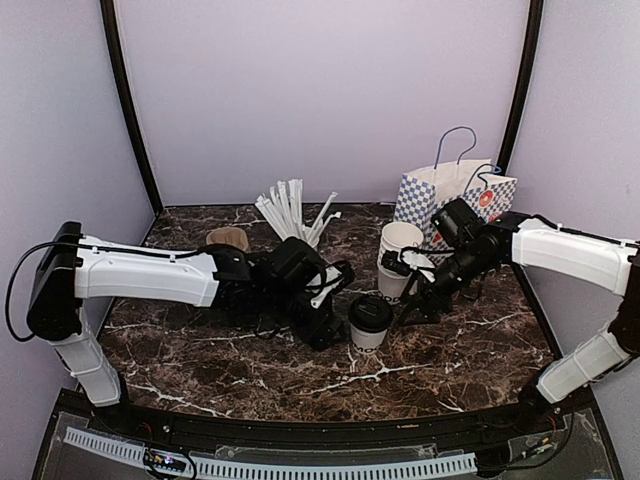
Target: Pack the takeout coffee
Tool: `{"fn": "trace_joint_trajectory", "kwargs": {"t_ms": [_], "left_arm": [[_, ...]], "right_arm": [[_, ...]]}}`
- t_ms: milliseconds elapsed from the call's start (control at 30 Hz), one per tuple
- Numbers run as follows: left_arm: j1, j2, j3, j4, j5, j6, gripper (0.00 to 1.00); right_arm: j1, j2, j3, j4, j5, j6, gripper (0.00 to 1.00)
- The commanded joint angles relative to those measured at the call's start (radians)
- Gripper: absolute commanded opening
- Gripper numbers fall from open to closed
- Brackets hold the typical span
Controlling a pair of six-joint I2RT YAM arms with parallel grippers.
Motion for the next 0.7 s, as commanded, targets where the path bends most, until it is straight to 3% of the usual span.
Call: {"fn": "trace_joint_trajectory", "kwargs": {"t_ms": [0, 333, 667], "left_arm": [[-0.027, -0.116, -0.058, 0.045, 0.072, -0.133, 0.81], [-0.05, -0.034, -0.019, 0.185, 0.025, -0.318, 0.82], [0.013, 0.012, -0.01, 0.278, 0.146, -0.362, 0.76]], "right_arm": [[0.03, 0.002, 0.035, 0.035, 0.059, 0.003, 0.7], [0.033, 0.09, 0.111, 0.043, 0.033, 0.0, 0.77], [0.032, 0.12, 0.096, 0.026, -0.075, -0.04, 0.81]]}}
